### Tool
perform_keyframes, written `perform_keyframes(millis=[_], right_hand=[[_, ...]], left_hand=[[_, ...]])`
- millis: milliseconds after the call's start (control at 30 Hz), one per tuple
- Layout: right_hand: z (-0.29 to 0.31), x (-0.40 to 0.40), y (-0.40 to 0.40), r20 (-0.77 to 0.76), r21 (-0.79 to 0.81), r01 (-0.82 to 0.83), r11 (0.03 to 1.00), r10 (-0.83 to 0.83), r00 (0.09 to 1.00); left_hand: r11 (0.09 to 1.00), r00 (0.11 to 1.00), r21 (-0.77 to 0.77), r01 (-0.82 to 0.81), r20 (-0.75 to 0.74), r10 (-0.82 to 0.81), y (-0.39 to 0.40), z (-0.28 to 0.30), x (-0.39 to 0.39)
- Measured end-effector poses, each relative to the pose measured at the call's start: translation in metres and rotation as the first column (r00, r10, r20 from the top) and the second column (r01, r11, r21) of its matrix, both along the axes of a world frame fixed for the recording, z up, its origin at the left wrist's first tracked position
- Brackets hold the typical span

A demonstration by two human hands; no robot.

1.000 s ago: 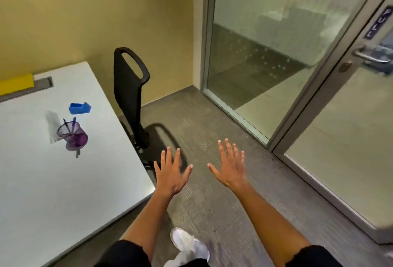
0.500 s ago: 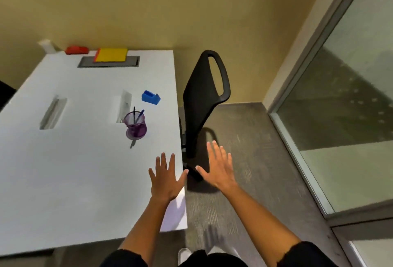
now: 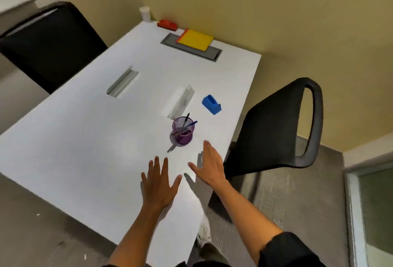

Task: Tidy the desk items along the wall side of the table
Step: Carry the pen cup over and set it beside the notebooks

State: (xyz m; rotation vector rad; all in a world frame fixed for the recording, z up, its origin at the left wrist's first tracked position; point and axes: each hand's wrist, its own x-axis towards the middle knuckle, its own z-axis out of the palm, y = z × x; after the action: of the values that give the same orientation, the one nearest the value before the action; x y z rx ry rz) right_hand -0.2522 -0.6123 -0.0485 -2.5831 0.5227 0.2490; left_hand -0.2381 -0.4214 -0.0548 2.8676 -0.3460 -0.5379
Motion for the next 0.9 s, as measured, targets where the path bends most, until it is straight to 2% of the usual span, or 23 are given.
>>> perform_keyframes(millis=[233,367,500,600,667,900], right_hand=[[-0.034,0.076,-0.029,0.037,0.126,-0.112,0.986,0.108,0.993],[-0.047,0.105,-0.037,0.083,0.29,-0.085,0.953,0.063,0.995],[-0.054,0.125,-0.039,0.118,0.473,0.0,0.881,-0.063,0.991],[-0.053,0.142,-0.038,0.192,0.588,-0.05,0.807,-0.079,0.978],[-0.052,0.148,-0.037,0.22,0.607,-0.066,0.792,-0.088,0.972],[-0.039,0.142,-0.033,0.187,0.525,-0.036,0.85,-0.074,0.98]], left_hand=[[0.982,0.982,-0.004,-0.187,-0.024,0.187,-0.024,-0.007,0.036],[0.969,0.969,0.025,-0.244,-0.034,0.245,-0.032,-0.015,0.051],[0.952,0.952,0.053,-0.302,-0.028,0.303,-0.035,-0.021,0.058],[0.942,0.943,0.03,-0.333,-0.013,0.334,-0.036,-0.022,0.057],[0.937,0.937,0.022,-0.35,-0.017,0.35,-0.036,-0.022,0.056],[0.922,0.922,0.004,-0.387,0.006,0.387,-0.033,-0.013,0.047]])
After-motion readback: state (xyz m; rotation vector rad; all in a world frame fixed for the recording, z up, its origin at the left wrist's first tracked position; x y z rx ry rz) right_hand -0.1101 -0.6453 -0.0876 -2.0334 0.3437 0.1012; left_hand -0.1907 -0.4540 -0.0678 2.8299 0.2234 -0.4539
